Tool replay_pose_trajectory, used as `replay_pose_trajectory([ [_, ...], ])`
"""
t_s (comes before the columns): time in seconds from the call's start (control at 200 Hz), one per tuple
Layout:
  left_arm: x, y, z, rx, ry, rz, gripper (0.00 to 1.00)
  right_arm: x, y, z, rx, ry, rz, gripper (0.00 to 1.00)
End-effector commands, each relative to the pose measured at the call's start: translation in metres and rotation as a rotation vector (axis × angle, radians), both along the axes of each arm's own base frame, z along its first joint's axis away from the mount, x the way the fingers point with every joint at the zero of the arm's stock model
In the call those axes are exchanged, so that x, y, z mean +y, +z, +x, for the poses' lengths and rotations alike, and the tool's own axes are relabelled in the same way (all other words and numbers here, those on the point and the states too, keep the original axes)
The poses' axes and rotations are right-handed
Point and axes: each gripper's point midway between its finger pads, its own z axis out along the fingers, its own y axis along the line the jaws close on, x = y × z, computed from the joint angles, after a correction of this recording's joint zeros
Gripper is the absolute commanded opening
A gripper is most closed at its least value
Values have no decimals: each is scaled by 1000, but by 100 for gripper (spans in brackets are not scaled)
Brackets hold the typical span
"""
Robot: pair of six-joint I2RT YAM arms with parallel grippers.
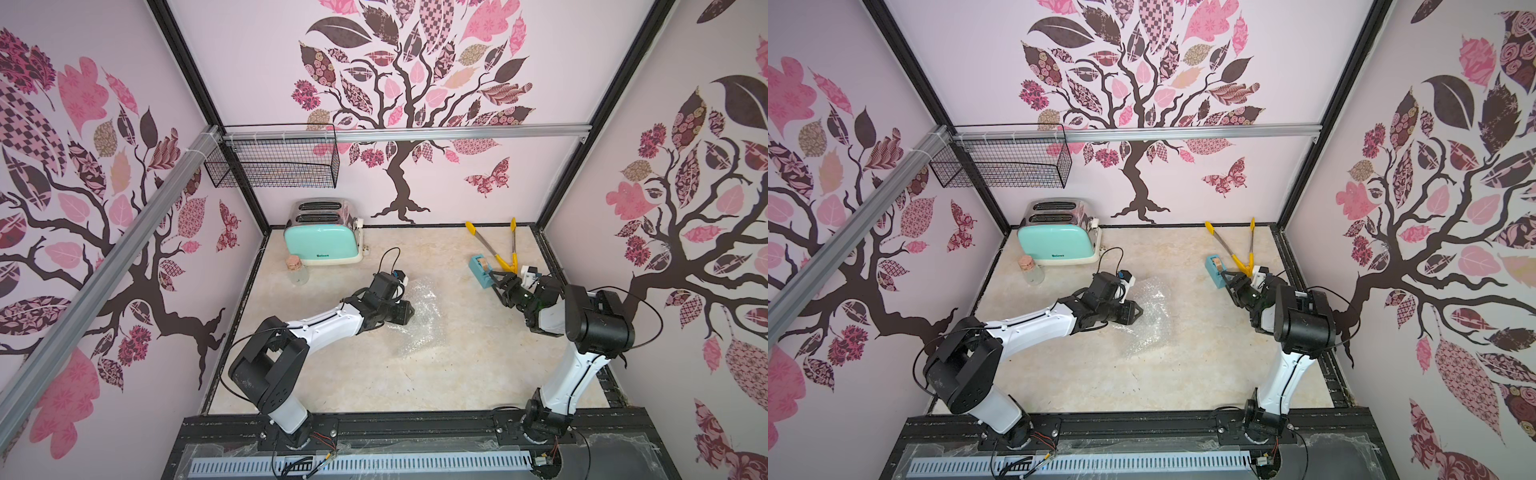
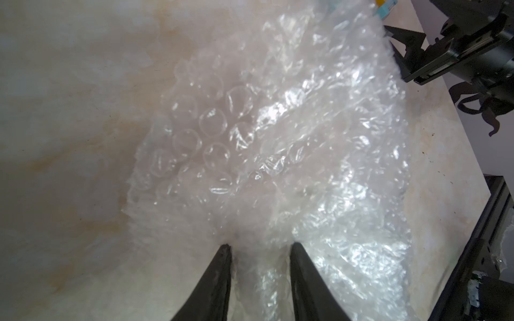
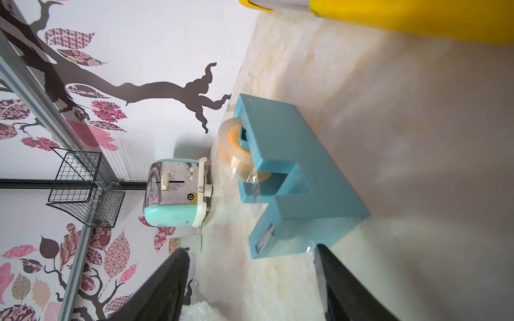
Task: Wrap mugs in bubble wrap
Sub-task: Tear off the tape using the Tape Cutter.
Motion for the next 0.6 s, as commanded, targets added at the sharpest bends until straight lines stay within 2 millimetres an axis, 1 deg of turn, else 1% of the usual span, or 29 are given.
replay_pose_trajectory([
  [0.0, -3, -10, -12, 37, -28, 5, 37, 2, 21, -5, -54, 11, -3, 71],
  [0.045, -3, -10, -13, 39, -29, 6, 37, 3, 20, -6, -50, 12, -2, 70],
  [0.23, -4, -9, -13, 34, -31, 4, 37, 4, 22, -11, -47, 15, -9, 59],
  [0.37, -5, -8, -13, 34, -32, 4, 37, 3, 17, -12, -31, 15, -19, 53],
  [0.53, -5, -7, -13, 30, -34, 3, 37, 2, 8, -11, -6, 7, -12, 51],
  [0.57, -4, -7, -14, 31, -33, 4, 37, 2, 6, -10, -4, 4, -14, 53],
  [0.595, -4, -7, -13, 31, -32, 4, 37, 2, 5, -11, 1, 3, -15, 56],
])
